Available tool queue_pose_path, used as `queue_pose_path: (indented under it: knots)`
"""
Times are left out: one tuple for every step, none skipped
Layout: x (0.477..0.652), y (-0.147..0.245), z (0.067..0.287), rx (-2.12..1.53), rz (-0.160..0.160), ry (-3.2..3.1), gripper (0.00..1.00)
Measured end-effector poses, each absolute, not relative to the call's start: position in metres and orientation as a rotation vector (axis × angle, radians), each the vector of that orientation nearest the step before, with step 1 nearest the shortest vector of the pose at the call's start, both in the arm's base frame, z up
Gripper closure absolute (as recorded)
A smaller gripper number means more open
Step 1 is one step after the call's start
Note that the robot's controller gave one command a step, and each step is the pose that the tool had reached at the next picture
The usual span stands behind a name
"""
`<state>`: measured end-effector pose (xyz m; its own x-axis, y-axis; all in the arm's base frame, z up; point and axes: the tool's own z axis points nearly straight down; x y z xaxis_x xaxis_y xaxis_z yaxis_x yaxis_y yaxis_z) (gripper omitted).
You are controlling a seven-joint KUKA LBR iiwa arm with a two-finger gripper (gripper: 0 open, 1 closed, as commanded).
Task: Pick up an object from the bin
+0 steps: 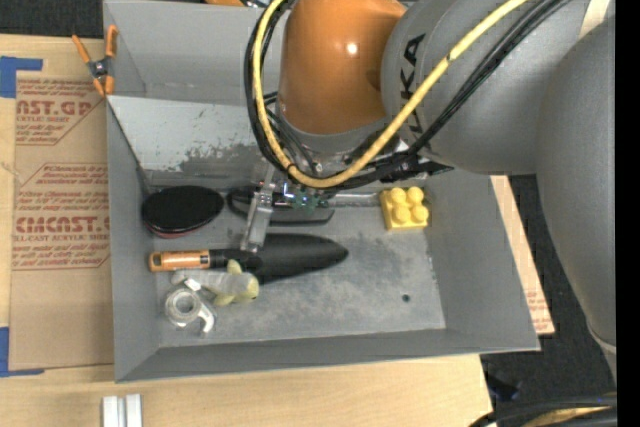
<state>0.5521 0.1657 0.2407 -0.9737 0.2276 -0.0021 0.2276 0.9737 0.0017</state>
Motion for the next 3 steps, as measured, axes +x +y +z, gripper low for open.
queue_pose_path:
  knots:
    - [0.549,0.168,0.226,0.375,0.001,3.118,0.00]
    - [0.563,0.156,0.218,0.165,-0.001,3.134,0.00]
    - [0.564,0.160,0.209,0.204,0.005,3.125,0.00]
